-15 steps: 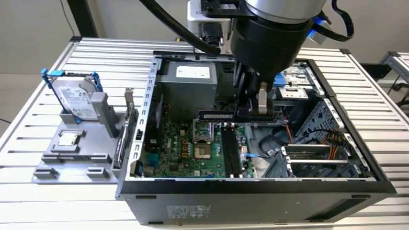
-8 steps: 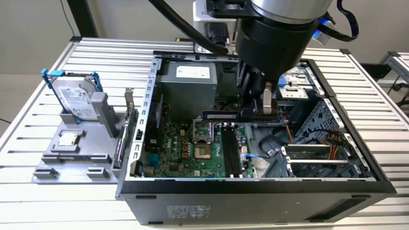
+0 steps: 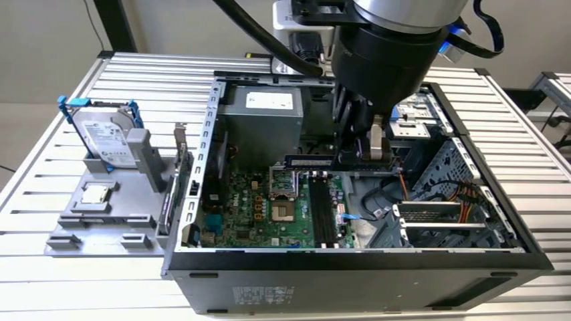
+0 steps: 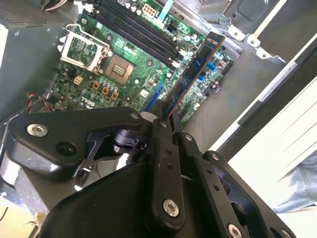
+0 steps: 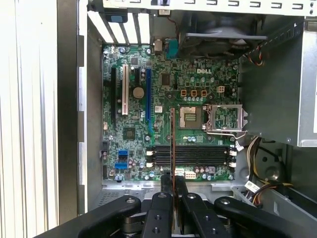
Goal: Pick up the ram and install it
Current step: 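Pick up the ram and move it above insertion slot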
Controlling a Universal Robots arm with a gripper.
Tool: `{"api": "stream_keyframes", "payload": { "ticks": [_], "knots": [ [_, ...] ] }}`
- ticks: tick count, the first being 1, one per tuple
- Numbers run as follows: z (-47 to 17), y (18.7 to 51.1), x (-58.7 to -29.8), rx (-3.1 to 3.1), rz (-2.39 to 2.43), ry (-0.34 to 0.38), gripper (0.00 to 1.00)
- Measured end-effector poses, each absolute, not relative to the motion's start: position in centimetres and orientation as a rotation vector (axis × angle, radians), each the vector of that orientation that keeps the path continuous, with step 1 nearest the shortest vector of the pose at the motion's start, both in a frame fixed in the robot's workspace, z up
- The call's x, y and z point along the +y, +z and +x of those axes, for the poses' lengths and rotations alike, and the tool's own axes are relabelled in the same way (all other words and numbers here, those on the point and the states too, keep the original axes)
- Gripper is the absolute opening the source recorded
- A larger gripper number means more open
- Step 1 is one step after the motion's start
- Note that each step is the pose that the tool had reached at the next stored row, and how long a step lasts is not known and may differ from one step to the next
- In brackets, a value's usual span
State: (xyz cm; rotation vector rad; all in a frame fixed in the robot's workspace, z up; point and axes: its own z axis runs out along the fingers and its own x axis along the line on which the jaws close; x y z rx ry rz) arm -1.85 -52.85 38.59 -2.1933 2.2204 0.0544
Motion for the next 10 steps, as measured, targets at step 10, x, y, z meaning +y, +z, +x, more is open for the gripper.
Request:
{"api": "stream_keyframes", "payload": {
  "ticks": [10],
  "knots": [
    [-0.93, 38.57, -52.80, 2.221, -2.194, 0.053, 0.00]
  ]
}}
